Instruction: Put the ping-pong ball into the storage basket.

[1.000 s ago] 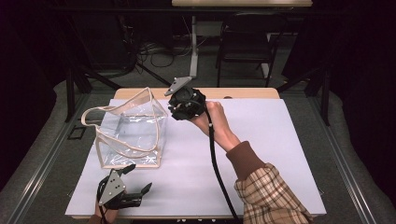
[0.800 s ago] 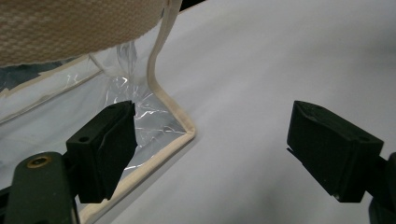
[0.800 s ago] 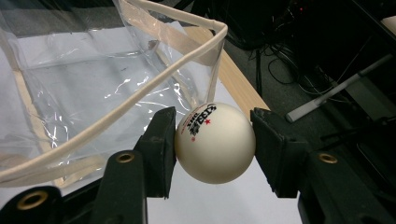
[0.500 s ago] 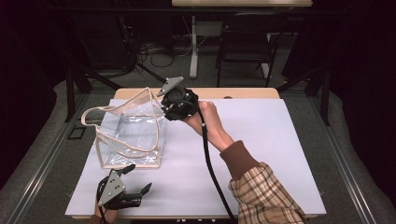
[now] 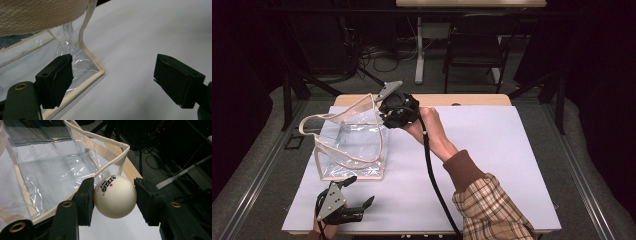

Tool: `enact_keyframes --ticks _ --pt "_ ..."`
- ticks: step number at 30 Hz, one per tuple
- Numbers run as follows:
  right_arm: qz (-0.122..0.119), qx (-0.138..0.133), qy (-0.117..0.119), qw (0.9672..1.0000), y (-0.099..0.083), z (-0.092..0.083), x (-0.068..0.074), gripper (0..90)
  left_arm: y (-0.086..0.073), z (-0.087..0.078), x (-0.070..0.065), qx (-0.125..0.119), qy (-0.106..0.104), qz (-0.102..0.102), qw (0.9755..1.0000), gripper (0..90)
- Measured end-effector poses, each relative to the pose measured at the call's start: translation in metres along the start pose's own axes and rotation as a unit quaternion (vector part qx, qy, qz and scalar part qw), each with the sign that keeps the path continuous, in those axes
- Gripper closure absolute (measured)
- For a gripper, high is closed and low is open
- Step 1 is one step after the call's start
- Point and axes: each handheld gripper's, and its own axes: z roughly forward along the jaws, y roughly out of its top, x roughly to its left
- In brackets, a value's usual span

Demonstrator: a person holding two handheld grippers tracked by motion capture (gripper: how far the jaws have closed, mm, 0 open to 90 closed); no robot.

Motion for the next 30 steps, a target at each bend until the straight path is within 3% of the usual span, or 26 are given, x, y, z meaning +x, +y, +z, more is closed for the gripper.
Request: enact_keyframes --ticks 30 --pt "-0.011 -0.003 0.012 0.9999 0.014 0.006 0.012 51.4 0.0 0.0 0.0 0.0 -0.001 0.002 1.0 16.0"
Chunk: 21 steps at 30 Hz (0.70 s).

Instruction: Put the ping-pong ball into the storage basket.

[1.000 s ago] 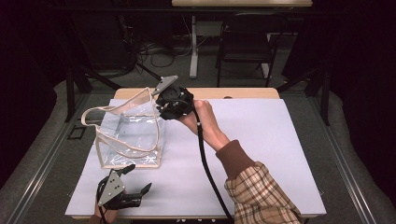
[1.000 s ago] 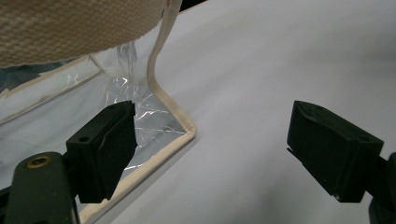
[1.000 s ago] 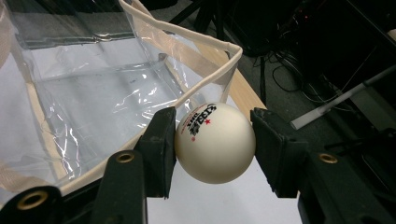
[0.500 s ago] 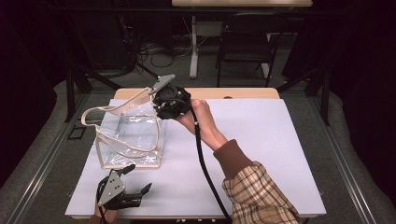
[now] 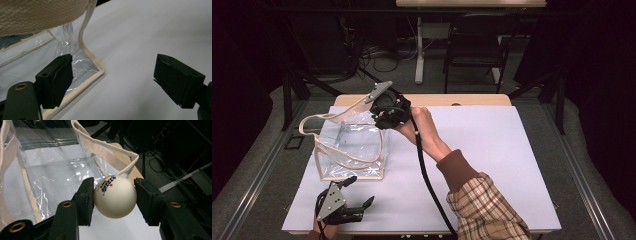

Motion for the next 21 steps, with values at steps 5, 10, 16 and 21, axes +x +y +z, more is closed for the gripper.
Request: enact_keyframes --ticks 5,10,16,21 --pt "0.0 -0.004 0.003 1.0 0.004 0.0 0.002 51.3 0.0 0.0 0.0 0.0 0.0 0.0 1.0 16.0" --pt "-0.004 -0.005 0.005 1.0 0.007 0.0 0.005 51.3 0.0 0.0 0.0 0.0 0.001 0.0 1.0 16.0" --pt "-0.008 -0.007 0.008 0.9999 0.01 0.001 0.008 51.3 0.0 0.0 0.0 0.001 0.001 0.0 1.0 16.0" --pt "-0.01 -0.007 0.011 0.9999 0.013 0.003 0.012 51.3 0.0 0.0 0.0 0.001 0.001 0.0 1.0 16.0"
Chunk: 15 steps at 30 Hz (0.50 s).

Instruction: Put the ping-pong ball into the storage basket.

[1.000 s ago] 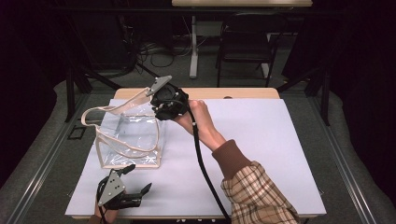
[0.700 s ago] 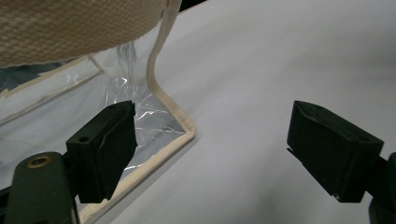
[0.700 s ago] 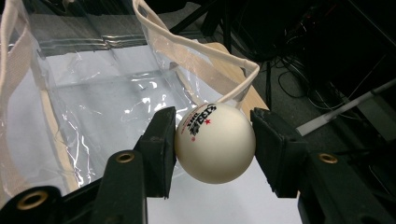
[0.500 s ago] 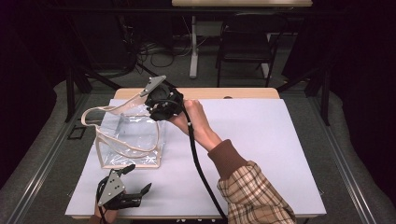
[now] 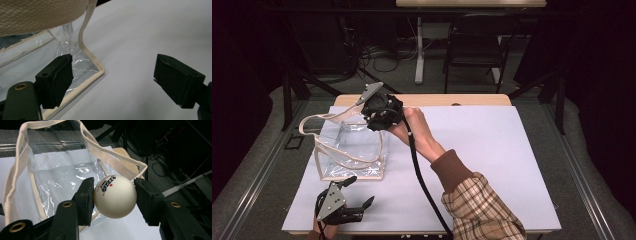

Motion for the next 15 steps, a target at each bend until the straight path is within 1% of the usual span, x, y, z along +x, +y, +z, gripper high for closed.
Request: enact_keyframes --ticks 15 --pt "-0.008 0.0 0.01 0.9999 0.0063 0.0056 0.0095 51.3 0.0001 -0.0002 -0.0001 0.0 -0.001 0.001 1.0 16.0"
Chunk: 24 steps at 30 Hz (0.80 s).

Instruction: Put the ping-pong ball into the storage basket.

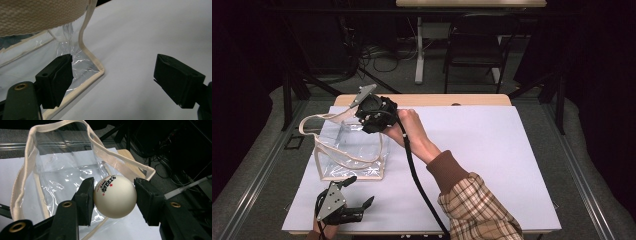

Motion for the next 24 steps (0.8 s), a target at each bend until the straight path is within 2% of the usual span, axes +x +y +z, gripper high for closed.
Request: enact_keyframes --ticks 24 --pt "-0.008 0.013 0.015 0.9998 0.001 0.015 0.011 51.3 0.0 0.0 0.0 -0.001 0.001 0.0 1.0 16.0"
